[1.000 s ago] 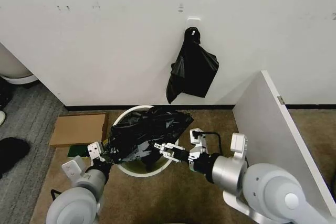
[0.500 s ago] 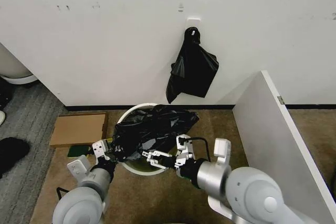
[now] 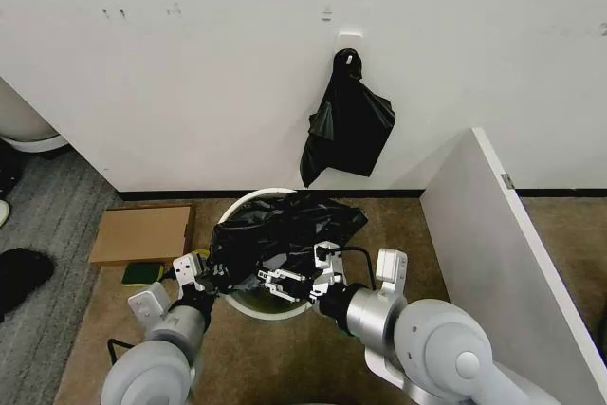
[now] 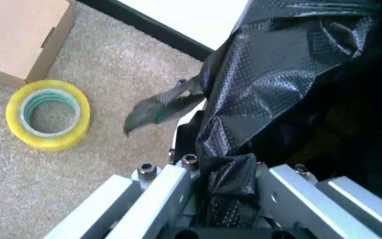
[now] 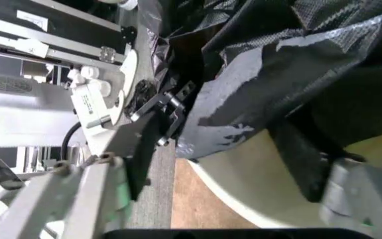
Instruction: Place the garbage bag over the trash bin.
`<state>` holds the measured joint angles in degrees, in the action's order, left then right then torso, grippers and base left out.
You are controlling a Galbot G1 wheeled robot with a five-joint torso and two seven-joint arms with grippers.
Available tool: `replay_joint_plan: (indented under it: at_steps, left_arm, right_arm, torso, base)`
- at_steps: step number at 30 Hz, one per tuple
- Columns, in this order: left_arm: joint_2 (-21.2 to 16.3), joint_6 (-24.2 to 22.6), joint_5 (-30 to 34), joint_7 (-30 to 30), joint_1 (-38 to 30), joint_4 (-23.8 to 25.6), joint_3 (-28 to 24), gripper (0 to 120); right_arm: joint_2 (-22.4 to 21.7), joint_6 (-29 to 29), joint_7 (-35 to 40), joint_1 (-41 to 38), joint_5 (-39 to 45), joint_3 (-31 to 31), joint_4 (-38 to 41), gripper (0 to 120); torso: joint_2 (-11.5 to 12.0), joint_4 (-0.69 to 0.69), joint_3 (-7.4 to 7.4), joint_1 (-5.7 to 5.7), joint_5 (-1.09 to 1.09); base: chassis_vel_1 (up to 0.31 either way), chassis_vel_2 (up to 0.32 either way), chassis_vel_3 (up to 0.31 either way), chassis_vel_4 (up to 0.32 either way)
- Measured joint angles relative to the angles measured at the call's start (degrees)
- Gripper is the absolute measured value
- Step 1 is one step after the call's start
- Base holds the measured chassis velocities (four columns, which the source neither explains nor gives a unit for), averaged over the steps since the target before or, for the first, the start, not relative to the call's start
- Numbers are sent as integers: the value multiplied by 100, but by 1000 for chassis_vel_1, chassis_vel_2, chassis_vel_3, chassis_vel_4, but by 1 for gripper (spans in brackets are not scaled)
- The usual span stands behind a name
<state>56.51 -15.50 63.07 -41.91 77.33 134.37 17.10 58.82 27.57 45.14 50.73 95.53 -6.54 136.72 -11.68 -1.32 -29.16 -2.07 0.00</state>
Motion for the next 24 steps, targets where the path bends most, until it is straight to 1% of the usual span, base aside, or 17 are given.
replay_joint_plan:
  at_steps: [1, 2, 3, 7, 9, 10, 12, 13, 15, 16, 24]
  left_arm:
    - [4, 1, 0, 0, 0, 2, 0, 1]
    - [6, 1, 0, 0, 0, 3, 0, 1]
    - [6, 1, 0, 0, 0, 3, 0, 1]
    - [11, 11, -5, 0, 4, 8, 2, 1]
    - [12, 15, -6, 0, -1, 8, 5, 1]
    - [12, 15, -6, 0, -1, 8, 5, 1]
    - [17, 30, -6, -3, -9, 8, 8, 1]
    - [20, 34, -6, -4, -11, 8, 9, 1]
    - [44, 73, 17, -23, -27, -15, 34, 1]
    - [56, 90, 44, -40, -37, -35, 48, 1]
    - [140, 216, 185, -65, -168, -287, 141, 1]
  right_arm:
    - [2, 0, -1, 4, -16, 0, -1, 54]
    - [2, 0, -3, 5, -23, 1, -1, 51]
    - [2, 0, -3, 5, -23, 1, -1, 51]
    - [-3, -4, -21, 4, -80, 12, -2, 32]
    - [-4, -4, -38, 3, -113, 11, -2, 27]
    - [-4, -4, -38, 3, -113, 11, -2, 27]
    - [-5, -5, -71, 8, -173, 3, -2, 15]
    - [-5, -5, -76, 14, -182, 3, -2, 14]
    - [-10, -6, -93, 56, -223, 2, 5, 3]
    - [-17, -6, -98, 78, -239, 0, 14, 1]
    - [-178, 0, -116, 260, -314, 83, 225, 0]
  torso:
    - [0, 0, 0, 0, 0]
    - [0, 0, 0, 0, 0]
    - [0, 0, 0, 0, 0]
    - [0, 0, 0, 0, 0]
    - [0, 0, 0, 0, 0]
    - [0, 0, 0, 0, 0]
    - [0, 0, 0, 0, 0]
    - [0, 0, 0, 0, 0]
    - [0, 0, 0, 0, 0]
    - [0, 0, 0, 0, 0]
    - [0, 0, 0, 0, 0]
  base:
    - [0, 0, 0, 0]
    - [0, 0, 0, 0]
    - [0, 0, 0, 0]
    - [0, 0, 0, 0]
    - [0, 0, 0, 0]
    - [0, 0, 0, 0]
    - [0, 0, 0, 0]
    - [0, 0, 0, 0]
    - [0, 0, 0, 0]
    - [0, 0, 0, 0]
    - [0, 0, 0, 0]
